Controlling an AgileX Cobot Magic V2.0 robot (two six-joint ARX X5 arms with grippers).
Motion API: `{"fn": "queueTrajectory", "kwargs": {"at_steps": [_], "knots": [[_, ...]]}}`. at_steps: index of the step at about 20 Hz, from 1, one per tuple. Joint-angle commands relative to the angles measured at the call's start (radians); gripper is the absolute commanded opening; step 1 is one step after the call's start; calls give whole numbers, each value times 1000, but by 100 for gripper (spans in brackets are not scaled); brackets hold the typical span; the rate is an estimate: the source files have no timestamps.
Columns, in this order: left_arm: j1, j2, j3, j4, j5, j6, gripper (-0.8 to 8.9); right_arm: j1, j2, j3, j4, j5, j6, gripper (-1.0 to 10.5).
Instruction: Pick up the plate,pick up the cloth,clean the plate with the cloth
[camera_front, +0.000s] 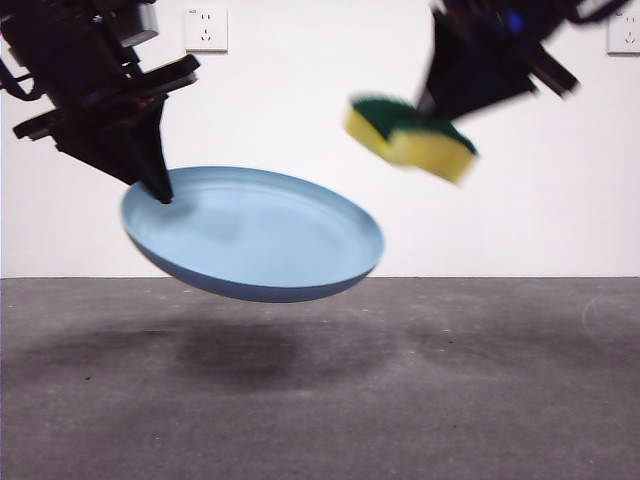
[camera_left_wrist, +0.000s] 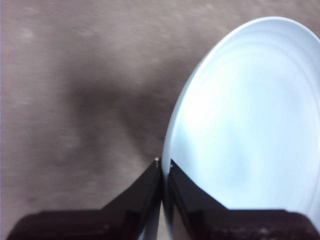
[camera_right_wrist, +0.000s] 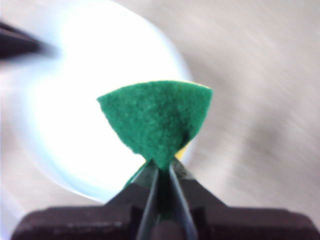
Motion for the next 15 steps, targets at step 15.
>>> {"fn": "queueTrajectory", "kwargs": {"at_steps": [15], "knots": [[-174, 5, -7, 20, 86, -73, -8, 219, 245, -1, 106, 19, 27, -12]]}}
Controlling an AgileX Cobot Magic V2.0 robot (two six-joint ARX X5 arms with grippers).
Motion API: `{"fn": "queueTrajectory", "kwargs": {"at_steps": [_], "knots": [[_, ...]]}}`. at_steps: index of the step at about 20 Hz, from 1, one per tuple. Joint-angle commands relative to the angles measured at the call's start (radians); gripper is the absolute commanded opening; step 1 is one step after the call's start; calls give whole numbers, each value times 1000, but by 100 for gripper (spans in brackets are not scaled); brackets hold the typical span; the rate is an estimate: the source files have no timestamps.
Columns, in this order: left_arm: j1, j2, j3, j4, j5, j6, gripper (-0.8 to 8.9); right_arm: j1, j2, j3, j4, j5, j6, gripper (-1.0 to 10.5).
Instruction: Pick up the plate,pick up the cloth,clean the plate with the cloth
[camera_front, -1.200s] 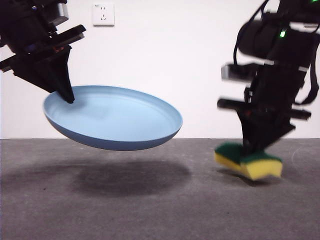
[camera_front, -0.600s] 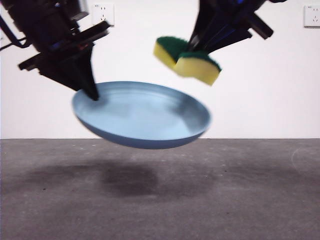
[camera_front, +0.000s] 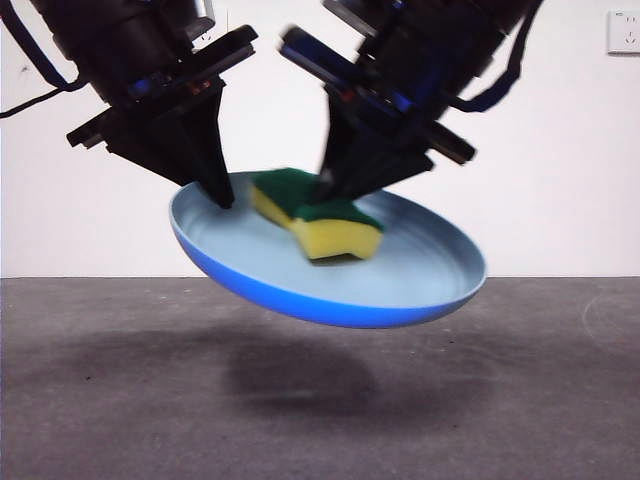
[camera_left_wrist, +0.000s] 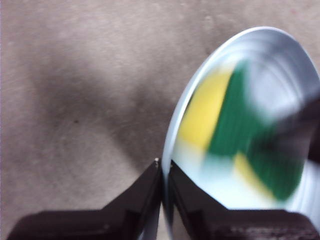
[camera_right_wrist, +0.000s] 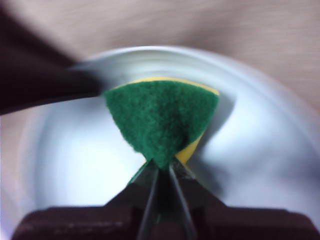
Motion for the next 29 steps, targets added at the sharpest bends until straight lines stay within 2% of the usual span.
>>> {"fn": "queueTrajectory", "kwargs": {"at_steps": [1, 4, 5, 6, 9, 10, 12, 17, 18, 21, 25, 27, 29], "knots": [[2, 0, 0, 47, 31, -19, -8, 48, 16, -5, -59, -24, -23, -12], [27, 0, 0, 62, 35, -19, -8, 79, 16, -5, -204, -10, -71, -12], [38, 0, 0, 61, 37, -19, -8, 80, 16, -5, -260, 29, -70, -12], [47, 0, 0, 60, 45, -19, -8, 80, 16, -5, -299, 94, -70, -12], [69, 0, 0, 42, 138, -18, -8, 66, 16, -5, -342, 445, -67, -12], [69, 0, 0, 37, 151, -18, -8, 57, 16, -5, -319, 523, -65, -12], [69, 0, 0, 26, 175, -17, -8, 46, 16, -5, -262, 565, -62, -12], [66, 0, 0, 18, 242, -14, -8, 31, 16, -5, -43, 520, -61, -12], [66, 0, 0, 19, 245, -14, -8, 31, 16, -5, 2, 476, -61, -12], [67, 0, 0, 25, 241, -14, -8, 31, 16, -5, 95, 272, -40, -12], [75, 0, 0, 75, 238, -21, -8, 55, 21, -5, 110, 21, 2, -12], [86, 0, 0, 116, 237, -45, -8, 74, 21, -5, 56, -64, 0, -12], [98, 0, 0, 137, 237, -53, -8, 92, 21, -5, -48, -69, -21, -12]]}}
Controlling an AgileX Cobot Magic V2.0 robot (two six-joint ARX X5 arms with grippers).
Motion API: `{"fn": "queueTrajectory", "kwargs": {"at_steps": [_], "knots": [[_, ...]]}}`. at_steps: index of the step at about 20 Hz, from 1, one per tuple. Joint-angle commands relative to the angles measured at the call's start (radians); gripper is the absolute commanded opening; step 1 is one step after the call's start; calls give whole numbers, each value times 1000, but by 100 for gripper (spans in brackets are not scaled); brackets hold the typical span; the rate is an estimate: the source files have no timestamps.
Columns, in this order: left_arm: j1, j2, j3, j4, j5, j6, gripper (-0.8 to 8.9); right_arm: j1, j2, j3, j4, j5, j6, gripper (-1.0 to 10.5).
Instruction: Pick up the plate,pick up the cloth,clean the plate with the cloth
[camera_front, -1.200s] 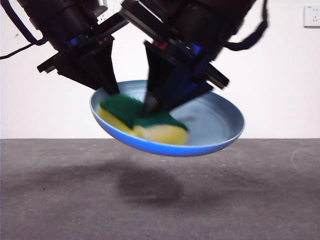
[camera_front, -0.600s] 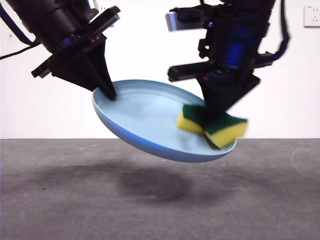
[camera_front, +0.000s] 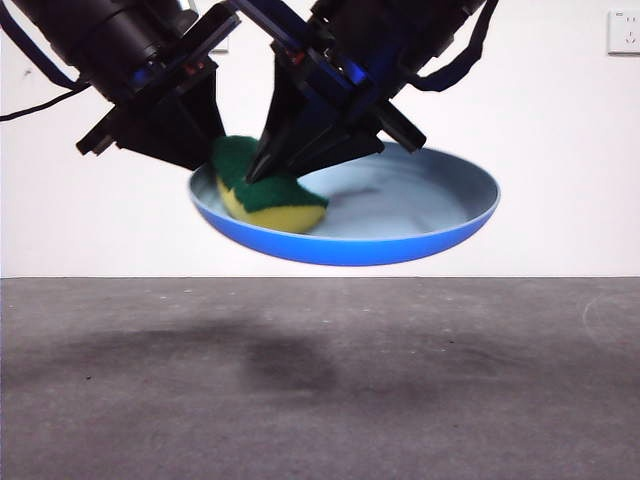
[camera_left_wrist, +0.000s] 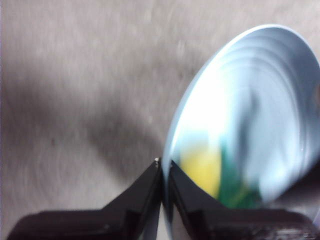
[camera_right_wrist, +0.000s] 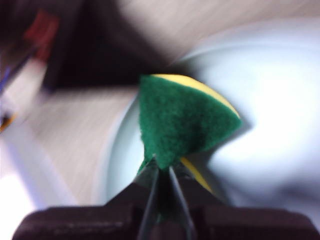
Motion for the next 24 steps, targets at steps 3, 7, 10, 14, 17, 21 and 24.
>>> {"fn": "queueTrajectory", "kwargs": {"at_steps": [3, 7, 10, 14, 17, 21, 24], "knots": [[28, -1, 3, 25, 39, -29, -8, 19, 21, -11, -286, 137, -27, -12], [31, -1, 3, -54, 44, 3, -8, 16, 21, -11, -397, 593, -27, -12], [26, -1, 3, -122, 46, 37, -8, 0, 21, -11, -331, 754, -26, -12], [20, -1, 3, -172, 67, 66, -8, -24, 21, -11, -174, 714, -27, -12], [19, -1, 3, -171, 116, 66, -8, -35, 21, -11, -43, 593, -26, -12], [20, -1, 3, -135, 122, 64, -8, -44, 26, -11, 80, 268, -26, -12], [28, -1, 3, -77, 113, 56, -8, -37, 29, -11, 45, 82, -26, -12]]}}
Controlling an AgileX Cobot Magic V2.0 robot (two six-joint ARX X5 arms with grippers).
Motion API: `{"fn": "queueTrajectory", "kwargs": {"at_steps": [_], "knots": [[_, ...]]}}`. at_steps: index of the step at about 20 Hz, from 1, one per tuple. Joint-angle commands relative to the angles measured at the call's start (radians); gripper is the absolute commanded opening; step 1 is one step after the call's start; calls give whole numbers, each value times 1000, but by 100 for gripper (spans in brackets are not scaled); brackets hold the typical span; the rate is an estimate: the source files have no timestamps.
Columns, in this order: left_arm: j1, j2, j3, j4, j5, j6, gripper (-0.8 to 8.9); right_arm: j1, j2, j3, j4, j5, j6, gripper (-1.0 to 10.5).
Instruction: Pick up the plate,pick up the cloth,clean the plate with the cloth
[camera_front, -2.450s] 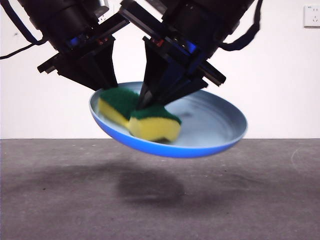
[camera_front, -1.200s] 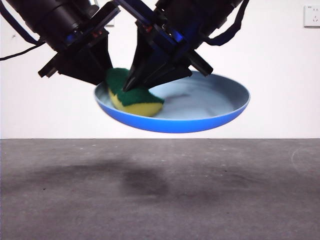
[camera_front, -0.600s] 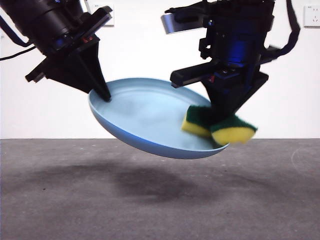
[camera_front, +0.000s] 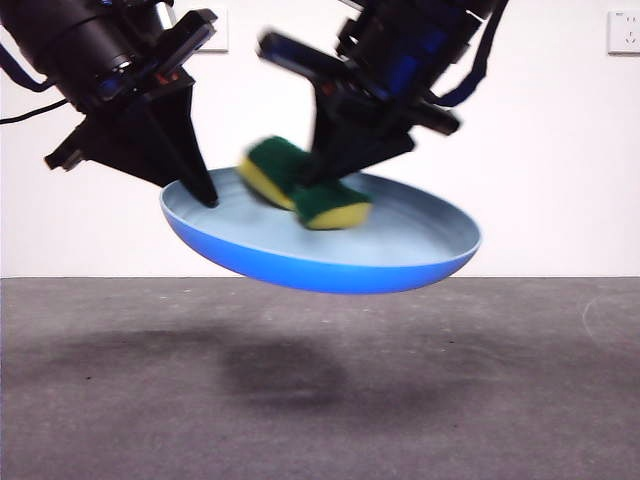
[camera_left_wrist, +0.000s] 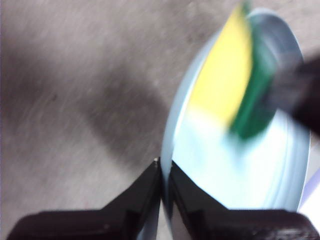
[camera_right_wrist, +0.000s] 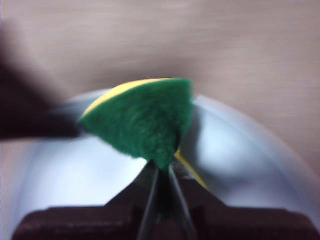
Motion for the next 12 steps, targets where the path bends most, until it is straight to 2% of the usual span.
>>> {"fn": "queueTrajectory", "kwargs": {"at_steps": [1, 3, 6, 8, 12], "knots": [[3, -2, 3, 74, 45, 24, -8, 14, 25, -11, -66, -111, 2, -12], [9, -2, 3, 97, -86, 23, -8, 19, 23, -11, -147, -148, 2, -12], [13, 9, 3, 97, -389, 77, -8, 19, -23, -11, -196, -142, 2, -12], [33, 35, 3, 98, -430, 101, -8, 19, -79, -11, -196, -133, 3, -12], [87, 119, 3, 117, -434, 106, -8, 18, -193, -11, -225, -11, 20, -12]]}}
